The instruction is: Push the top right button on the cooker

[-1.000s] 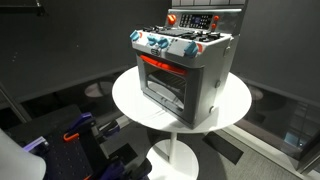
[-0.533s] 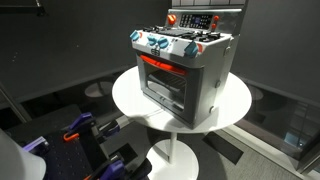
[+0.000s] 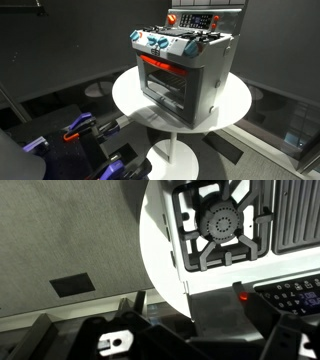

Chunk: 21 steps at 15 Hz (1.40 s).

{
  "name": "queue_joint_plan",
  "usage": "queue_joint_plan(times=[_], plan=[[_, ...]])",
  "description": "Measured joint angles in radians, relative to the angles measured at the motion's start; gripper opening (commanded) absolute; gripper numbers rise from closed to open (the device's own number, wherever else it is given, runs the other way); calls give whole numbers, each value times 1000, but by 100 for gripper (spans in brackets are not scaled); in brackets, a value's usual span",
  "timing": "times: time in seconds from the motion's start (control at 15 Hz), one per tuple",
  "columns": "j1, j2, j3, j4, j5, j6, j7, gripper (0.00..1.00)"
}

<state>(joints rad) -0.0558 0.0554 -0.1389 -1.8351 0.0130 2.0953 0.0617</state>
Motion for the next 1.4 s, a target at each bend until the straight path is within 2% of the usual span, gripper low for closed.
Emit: queue_joint_plan(times=[0.53,1.4], plan=[[2,90,26,81,-1,-34,22,100],[2,125,33,90,-1,-35,21,100]])
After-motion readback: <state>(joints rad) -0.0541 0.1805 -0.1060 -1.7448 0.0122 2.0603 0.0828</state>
